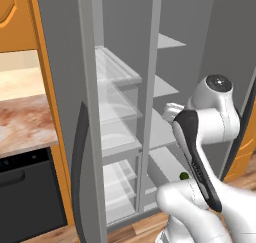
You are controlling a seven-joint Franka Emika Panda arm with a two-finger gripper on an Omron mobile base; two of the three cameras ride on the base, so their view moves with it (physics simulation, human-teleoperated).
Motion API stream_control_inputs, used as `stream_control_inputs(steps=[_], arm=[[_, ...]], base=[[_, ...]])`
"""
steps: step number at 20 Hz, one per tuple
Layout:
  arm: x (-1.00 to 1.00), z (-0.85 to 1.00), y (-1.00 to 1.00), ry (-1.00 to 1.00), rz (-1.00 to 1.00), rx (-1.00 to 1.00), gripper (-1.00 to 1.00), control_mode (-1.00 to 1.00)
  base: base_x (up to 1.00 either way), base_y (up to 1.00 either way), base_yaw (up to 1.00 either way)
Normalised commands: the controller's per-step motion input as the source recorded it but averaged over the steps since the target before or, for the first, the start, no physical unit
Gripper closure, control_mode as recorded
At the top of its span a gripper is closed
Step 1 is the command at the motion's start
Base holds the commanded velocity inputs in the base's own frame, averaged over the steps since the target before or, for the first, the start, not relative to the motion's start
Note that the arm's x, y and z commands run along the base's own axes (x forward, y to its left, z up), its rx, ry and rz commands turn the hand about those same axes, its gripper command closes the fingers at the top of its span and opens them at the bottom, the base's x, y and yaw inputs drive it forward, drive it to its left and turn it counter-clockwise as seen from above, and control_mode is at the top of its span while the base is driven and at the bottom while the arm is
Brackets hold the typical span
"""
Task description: Take the sweet potato and lime from the fridge shelf and place them in the freezer drawer to begin freezing them.
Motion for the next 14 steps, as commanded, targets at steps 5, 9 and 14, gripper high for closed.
stream_control_inputs(steps=[5, 9, 14], arm=[[0.14, -0.20, -0.91, 0.31, -0.17, 0.06, 1.00, -1.00], [0.29, -0.53, -0.65, 0.29, -0.13, 0.00, 1.00, -1.00], [0.35, -0.97, -0.27, 0.27, -0.14, 0.00, 1.00, -1.00]], base=[[0.00, 0.00, 0.00], [0.00, 0.00, 0.00], [0.00, 0.00, 0.00]])
